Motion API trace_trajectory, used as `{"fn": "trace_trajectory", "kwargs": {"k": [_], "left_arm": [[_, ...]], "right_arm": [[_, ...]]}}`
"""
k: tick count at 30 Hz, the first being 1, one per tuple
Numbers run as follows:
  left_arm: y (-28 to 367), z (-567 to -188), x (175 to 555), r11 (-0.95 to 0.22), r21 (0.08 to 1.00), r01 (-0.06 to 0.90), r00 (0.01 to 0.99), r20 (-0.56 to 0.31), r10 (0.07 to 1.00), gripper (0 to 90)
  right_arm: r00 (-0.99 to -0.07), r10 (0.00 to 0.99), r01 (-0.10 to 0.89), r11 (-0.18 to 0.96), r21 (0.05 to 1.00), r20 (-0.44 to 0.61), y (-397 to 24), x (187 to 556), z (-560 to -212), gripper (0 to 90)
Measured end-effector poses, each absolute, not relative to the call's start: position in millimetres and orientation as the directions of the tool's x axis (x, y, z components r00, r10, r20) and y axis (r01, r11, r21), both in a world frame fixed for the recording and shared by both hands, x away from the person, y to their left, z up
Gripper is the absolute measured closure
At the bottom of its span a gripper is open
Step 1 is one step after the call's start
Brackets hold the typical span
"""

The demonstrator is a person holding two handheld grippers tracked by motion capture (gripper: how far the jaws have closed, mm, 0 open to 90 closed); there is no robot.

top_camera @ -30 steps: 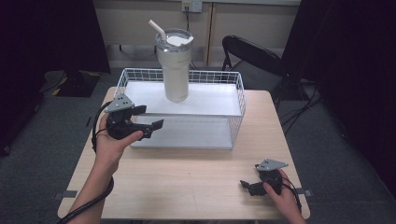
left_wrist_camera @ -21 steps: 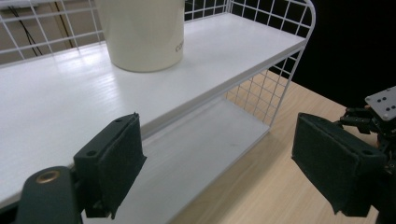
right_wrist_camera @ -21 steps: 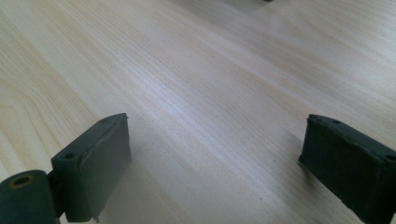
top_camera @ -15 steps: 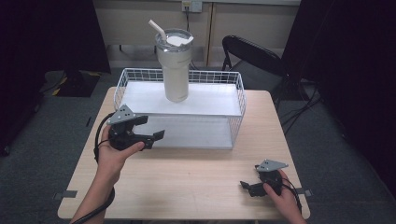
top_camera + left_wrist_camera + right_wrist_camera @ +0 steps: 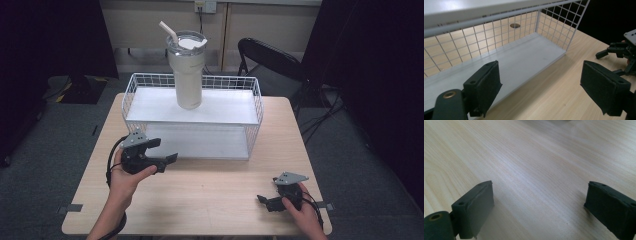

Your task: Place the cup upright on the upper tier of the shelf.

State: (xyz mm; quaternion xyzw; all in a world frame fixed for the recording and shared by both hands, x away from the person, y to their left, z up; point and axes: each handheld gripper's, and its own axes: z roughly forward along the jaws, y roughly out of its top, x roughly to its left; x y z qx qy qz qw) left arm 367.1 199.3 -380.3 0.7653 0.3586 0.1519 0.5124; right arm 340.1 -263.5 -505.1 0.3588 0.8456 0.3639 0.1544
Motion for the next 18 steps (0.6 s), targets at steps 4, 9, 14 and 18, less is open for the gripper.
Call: {"fn": "trace_trajectory", "kwargs": {"k": [4, 9, 14, 18], "left_arm": [[199.8, -389.7, 366.2, -0.215, 0.888, 0.405, 0.694, -0.146, 0.705, 15.9], [200.2, -399.6, 365.7, -0.21, 0.886, 0.414, 0.69, -0.155, 0.707, 15.9], [200.6, -408.1, 364.0, -0.207, 0.884, 0.42, 0.685, -0.159, 0.711, 15.9], [201.2, -416.6, 363.0, -0.21, 0.878, 0.431, 0.681, -0.164, 0.714, 16.0]], "right_arm": [[-0.694, 0.72, 0.496, 0.478, 0.725, 0.0, -263.4, 339.5, -505.0, 7.6], [-0.694, 0.72, 0.496, 0.478, 0.725, 0.0, -263.3, 339.0, -505.0, 7.7], [-0.695, 0.719, 0.494, 0.479, 0.726, -0.001, -263.3, 338.7, -505.0, 7.7], [-0.695, 0.719, 0.494, 0.479, 0.725, -0.001, -263.2, 338.3, -505.0, 7.7]]}}
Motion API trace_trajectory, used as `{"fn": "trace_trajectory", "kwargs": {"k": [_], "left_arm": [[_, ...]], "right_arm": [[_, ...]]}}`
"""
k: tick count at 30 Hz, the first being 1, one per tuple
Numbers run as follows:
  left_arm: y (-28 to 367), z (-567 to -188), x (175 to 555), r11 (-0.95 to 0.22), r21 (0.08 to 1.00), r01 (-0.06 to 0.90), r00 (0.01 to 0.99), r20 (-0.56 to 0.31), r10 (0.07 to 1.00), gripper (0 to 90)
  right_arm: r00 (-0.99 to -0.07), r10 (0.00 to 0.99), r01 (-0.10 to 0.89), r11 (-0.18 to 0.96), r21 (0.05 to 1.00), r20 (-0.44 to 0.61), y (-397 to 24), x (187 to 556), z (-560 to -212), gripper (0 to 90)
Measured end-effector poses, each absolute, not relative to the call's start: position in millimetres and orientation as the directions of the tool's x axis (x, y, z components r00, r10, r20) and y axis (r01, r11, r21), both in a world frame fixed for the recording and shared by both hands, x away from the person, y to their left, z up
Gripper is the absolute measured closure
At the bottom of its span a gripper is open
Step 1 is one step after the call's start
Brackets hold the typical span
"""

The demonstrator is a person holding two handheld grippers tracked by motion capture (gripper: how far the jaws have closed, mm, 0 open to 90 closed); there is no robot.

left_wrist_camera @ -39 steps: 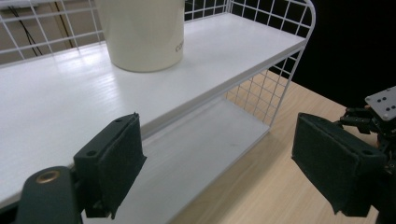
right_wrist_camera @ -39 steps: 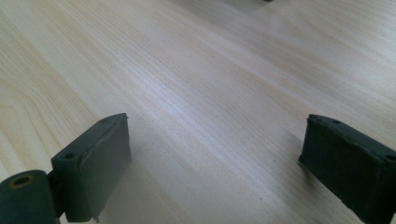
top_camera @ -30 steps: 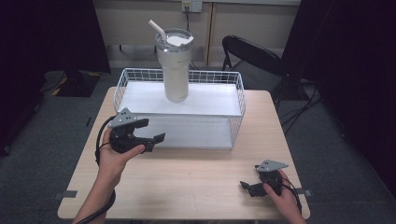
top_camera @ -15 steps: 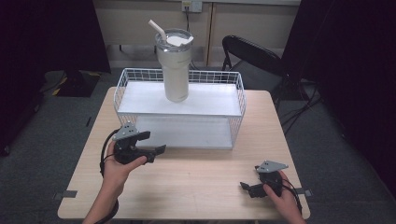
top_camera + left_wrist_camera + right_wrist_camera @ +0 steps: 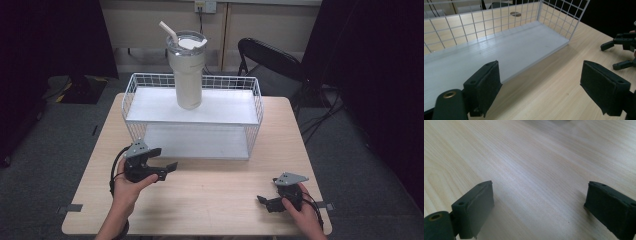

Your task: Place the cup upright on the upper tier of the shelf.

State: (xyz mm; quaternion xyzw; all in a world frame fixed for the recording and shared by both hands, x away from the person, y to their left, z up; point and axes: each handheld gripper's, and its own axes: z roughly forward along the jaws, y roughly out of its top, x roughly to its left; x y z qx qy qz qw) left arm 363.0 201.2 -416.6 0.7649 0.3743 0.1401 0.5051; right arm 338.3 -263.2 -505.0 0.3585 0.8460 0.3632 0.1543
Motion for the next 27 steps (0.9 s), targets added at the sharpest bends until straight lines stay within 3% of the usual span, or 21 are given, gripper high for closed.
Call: {"fn": "trace_trajectory", "kwargs": {"k": [27], "left_arm": [[200.4, -468.5, 356.9, -0.254, 0.823, 0.508, 0.654, -0.177, 0.735, 15.9]], "right_arm": [[-0.699, 0.715, 0.492, 0.482, 0.725, -0.001, -263.1, 337.6, -505.0, 7.6]]}}
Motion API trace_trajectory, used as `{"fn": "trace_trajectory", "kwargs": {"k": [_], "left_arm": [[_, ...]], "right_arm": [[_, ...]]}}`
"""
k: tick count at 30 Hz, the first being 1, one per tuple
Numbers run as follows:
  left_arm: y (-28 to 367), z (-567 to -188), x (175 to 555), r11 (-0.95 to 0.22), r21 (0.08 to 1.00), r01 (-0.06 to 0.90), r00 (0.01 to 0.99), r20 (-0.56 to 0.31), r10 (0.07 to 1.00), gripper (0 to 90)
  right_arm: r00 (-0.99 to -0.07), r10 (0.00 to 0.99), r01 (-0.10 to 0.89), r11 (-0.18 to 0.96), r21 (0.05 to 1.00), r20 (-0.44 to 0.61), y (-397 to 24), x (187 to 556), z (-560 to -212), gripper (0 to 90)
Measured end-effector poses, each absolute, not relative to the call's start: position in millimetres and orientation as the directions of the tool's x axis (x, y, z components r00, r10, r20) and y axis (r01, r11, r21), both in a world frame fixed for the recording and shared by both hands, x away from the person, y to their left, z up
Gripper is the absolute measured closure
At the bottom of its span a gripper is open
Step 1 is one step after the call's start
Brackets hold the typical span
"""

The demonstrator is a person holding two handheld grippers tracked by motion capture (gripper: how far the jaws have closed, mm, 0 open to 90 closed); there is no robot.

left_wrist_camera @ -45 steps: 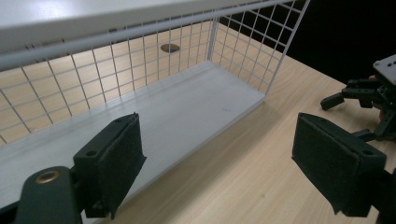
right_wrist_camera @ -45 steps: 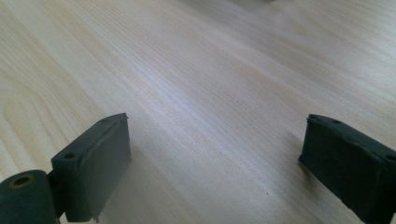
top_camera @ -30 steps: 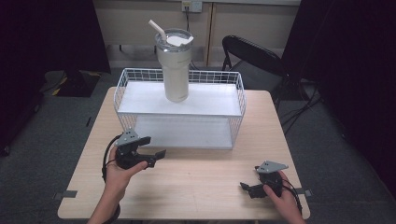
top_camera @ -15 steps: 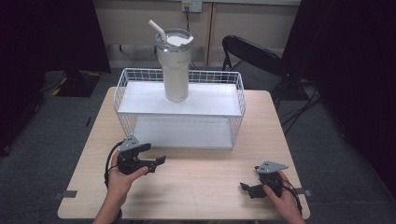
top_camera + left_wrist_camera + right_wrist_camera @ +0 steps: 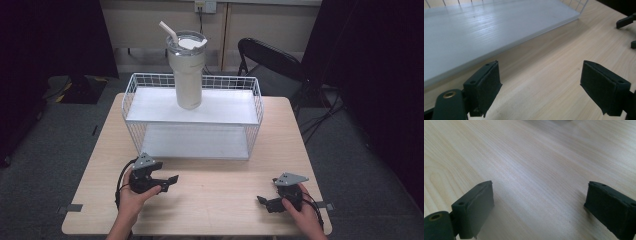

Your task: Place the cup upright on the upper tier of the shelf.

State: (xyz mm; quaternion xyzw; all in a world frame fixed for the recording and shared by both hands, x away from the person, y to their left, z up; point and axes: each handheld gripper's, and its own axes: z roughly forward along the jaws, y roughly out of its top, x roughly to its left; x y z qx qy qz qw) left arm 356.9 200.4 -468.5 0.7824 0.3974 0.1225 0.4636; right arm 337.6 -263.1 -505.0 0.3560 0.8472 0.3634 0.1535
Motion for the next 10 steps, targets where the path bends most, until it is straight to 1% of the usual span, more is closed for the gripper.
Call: {"fn": "trace_trajectory", "kwargs": {"k": [8, 10], "left_arm": [[204.1, -475.5, 350.4, -0.276, 0.808, 0.52, 0.642, -0.157, 0.751, 15.9], [204.9, -476.5, 348.9, -0.269, 0.807, 0.526, 0.64, -0.167, 0.75, 16.0]], "right_arm": [[-0.7, 0.714, 0.491, 0.483, 0.725, -0.001, -263.1, 337.5, -505.0, 7.6], [-0.7, 0.714, 0.491, 0.483, 0.725, -0.001, -263.1, 337.5, -505.0, 7.6]]}}
